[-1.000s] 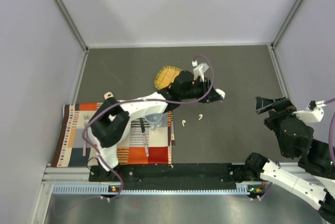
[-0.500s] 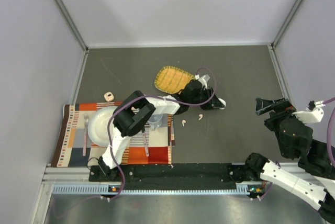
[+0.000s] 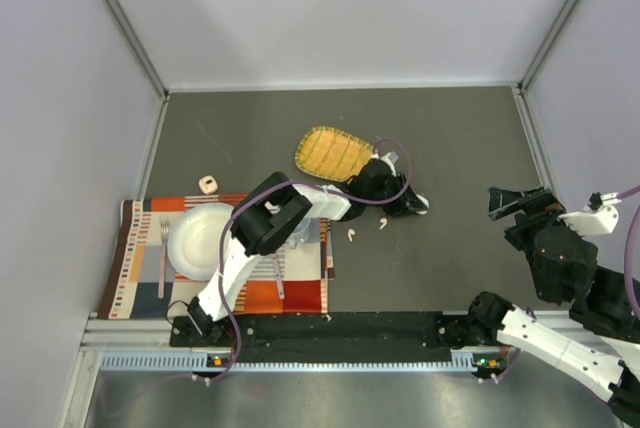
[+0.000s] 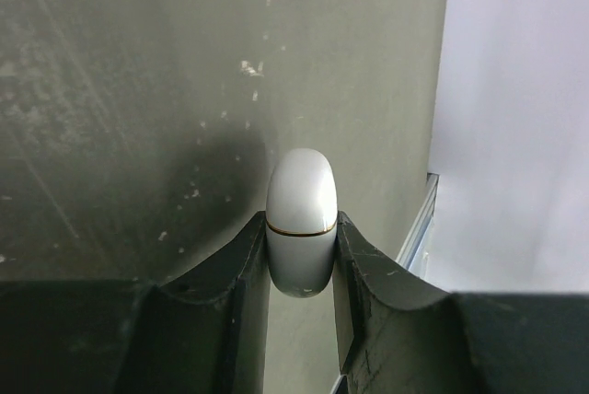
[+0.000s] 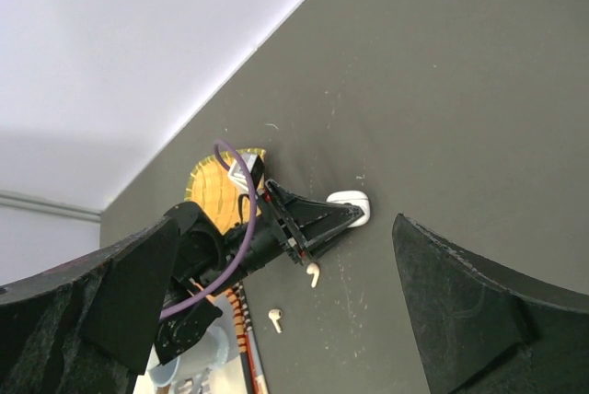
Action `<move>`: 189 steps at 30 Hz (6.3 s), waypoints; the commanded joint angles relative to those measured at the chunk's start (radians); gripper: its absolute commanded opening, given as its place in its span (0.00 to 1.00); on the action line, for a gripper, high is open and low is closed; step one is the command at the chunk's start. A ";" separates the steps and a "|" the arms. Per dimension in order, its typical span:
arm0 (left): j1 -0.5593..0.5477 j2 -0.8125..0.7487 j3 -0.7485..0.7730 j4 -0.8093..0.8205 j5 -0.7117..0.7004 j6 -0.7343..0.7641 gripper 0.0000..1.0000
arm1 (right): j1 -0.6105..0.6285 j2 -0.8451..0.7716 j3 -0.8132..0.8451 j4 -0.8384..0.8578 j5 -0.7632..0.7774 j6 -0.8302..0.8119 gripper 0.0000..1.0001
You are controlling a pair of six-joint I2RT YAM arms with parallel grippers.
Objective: Insert the wireless bluetooth earbuds into the charging case
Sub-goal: Place the charging case with the earbuds at the center of the board, then pick up the charging case from the corner of the board, then pass from the left arm to the right
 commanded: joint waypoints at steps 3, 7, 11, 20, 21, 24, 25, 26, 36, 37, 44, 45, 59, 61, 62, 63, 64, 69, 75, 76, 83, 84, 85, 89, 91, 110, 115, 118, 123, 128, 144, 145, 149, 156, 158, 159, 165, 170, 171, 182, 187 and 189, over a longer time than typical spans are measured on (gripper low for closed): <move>-0.003 0.001 0.012 0.019 -0.011 -0.017 0.27 | -0.007 -0.012 -0.007 0.005 0.019 -0.004 0.99; 0.000 -0.027 -0.010 -0.019 -0.052 0.012 0.36 | -0.007 -0.023 -0.011 0.005 0.013 -0.006 0.99; 0.005 -0.045 0.001 -0.073 -0.081 0.053 0.46 | -0.007 -0.042 -0.018 0.007 0.008 -0.015 0.99; 0.011 -0.084 0.033 -0.220 -0.123 0.167 0.56 | -0.008 -0.072 -0.024 0.007 0.004 -0.012 0.99; 0.012 -0.097 0.030 -0.228 -0.140 0.174 0.56 | -0.007 -0.074 -0.025 0.007 0.002 -0.012 0.99; 0.011 -0.128 0.033 -0.269 -0.160 0.213 0.56 | -0.007 -0.072 -0.027 0.008 -0.003 -0.006 0.99; 0.012 -0.137 0.036 -0.283 -0.164 0.237 0.56 | -0.007 -0.072 -0.028 0.007 -0.004 0.000 0.99; 0.012 -0.152 0.041 -0.298 -0.170 0.251 0.56 | -0.007 -0.071 -0.030 0.007 -0.004 0.002 0.99; 0.011 -0.361 0.050 -0.453 -0.295 0.469 0.59 | -0.007 -0.042 -0.051 0.013 -0.032 0.045 0.99; 0.011 -0.379 0.067 -0.478 -0.293 0.489 0.59 | -0.007 -0.028 -0.051 0.015 -0.039 0.047 0.99; 0.031 -0.681 -0.032 -0.540 -0.466 0.656 0.61 | -0.007 0.062 -0.059 0.102 -0.104 -0.025 0.99; 0.038 -0.708 -0.043 -0.568 -0.486 0.699 0.62 | -0.007 0.073 -0.059 0.120 -0.118 -0.067 0.99; 0.460 -1.194 -0.416 -0.772 -0.603 0.690 0.80 | -0.007 0.326 -0.030 0.311 -0.345 -0.194 0.99; 0.492 -1.179 -0.419 -0.817 -0.658 0.691 0.84 | -0.007 0.328 -0.034 0.318 -0.362 -0.179 0.99; 0.526 -1.165 -0.418 -0.835 -0.670 0.672 0.86 | -0.008 0.328 -0.040 0.321 -0.368 -0.177 0.99; 0.548 -1.147 -0.408 -0.849 -0.666 0.665 0.87 | -0.007 0.327 -0.041 0.326 -0.377 -0.174 0.99; 0.586 -1.109 -0.405 -0.870 -0.651 0.661 0.88 | -0.007 0.325 -0.042 0.328 -0.380 -0.177 0.99; 0.673 -1.010 -0.395 -0.895 -0.672 0.618 0.98 | -0.007 0.313 -0.047 0.329 -0.397 -0.205 0.99; 0.793 -0.900 -0.382 -0.858 -0.668 0.601 0.99 | -0.007 0.285 -0.068 0.331 -0.395 -0.202 0.99; 0.819 -0.881 -0.375 -0.860 -0.664 0.599 0.99 | -0.007 0.285 -0.073 0.331 -0.397 -0.202 0.99; 0.862 -0.719 -0.312 -0.881 -0.681 0.624 0.97 | -0.007 0.268 -0.103 0.331 -0.411 -0.188 0.99; 0.864 -0.699 -0.312 -0.878 -0.703 0.621 0.97 | -0.007 0.268 -0.110 0.331 -0.411 -0.188 0.99; 0.865 -0.691 -0.315 -0.871 -0.713 0.615 0.97 | -0.007 0.267 -0.110 0.331 -0.411 -0.190 0.99; 0.896 -0.647 -0.323 -0.841 -0.684 0.609 0.96 | -0.007 0.264 -0.111 0.331 -0.409 -0.202 0.99; 0.908 -0.621 -0.318 -0.841 -0.669 0.604 0.95 | -0.007 0.261 -0.117 0.331 -0.408 -0.203 0.99; 0.957 -0.504 -0.272 -0.786 -0.598 0.659 0.69 | -0.008 0.285 -0.142 0.346 -0.418 -0.210 0.99; 0.959 -0.484 -0.269 -0.788 -0.612 0.668 0.65 | -0.007 0.299 -0.136 0.352 -0.426 -0.214 0.99; 0.960 -0.469 -0.263 -0.789 -0.606 0.681 0.58 | -0.007 0.300 -0.137 0.355 -0.426 -0.219 0.99; 0.963 -0.453 -0.255 -0.769 -0.580 0.723 0.47 | -0.008 0.300 -0.131 0.355 -0.431 -0.230 0.99; 0.967 -0.441 -0.229 -0.780 -0.553 0.766 0.40 | -0.007 0.290 -0.137 0.357 -0.431 -0.227 0.99; 0.967 -0.881 -0.359 -0.685 -0.295 0.958 0.00 | -0.011 0.340 -0.057 0.355 -0.500 -0.236 0.99; 0.967 -0.924 -0.371 -0.679 -0.278 0.970 0.00 | -0.013 0.345 -0.051 0.355 -0.507 -0.236 0.99; 0.965 -1.172 -0.425 -0.654 -0.129 1.043 0.00 | -0.039 0.365 -0.018 0.357 -0.572 -0.237 0.99; 0.965 -1.502 -0.574 -0.583 0.318 1.154 0.00 | -0.083 0.411 0.045 0.357 -0.694 -0.266 0.99; 0.963 -1.600 -0.617 -0.527 0.407 1.149 0.00 | -0.085 0.425 0.070 0.361 -0.734 -0.288 0.99; 0.959 -1.627 -0.652 -0.506 0.440 1.145 0.00 | -0.085 0.443 0.077 0.366 -0.750 -0.297 0.99; 0.948 -1.766 -0.704 -0.424 0.644 1.142 0.00 | -0.085 0.478 0.107 0.435 -0.897 -0.331 0.99; 0.934 -1.783 -0.692 -0.429 0.721 1.142 0.00 | -0.085 0.504 0.104 0.505 -1.009 -0.340 0.98; 0.930 -1.785 -0.691 -0.433 0.725 1.142 0.00 | -0.085 0.511 0.108 0.513 -1.024 -0.343 0.97; 0.720 -1.745 -0.675 -0.492 0.603 1.202 0.00 | -0.066 0.598 0.182 0.571 -1.130 -0.374 0.91; 0.490 -1.668 -0.637 -0.559 0.367 1.283 0.00 | -0.031 0.636 0.219 0.576 -1.144 -0.378 0.91; 0.448 -1.644 -0.626 -0.558 0.324 1.290 0.00 | -0.019 0.642 0.223 0.582 -1.144 -0.374 0.91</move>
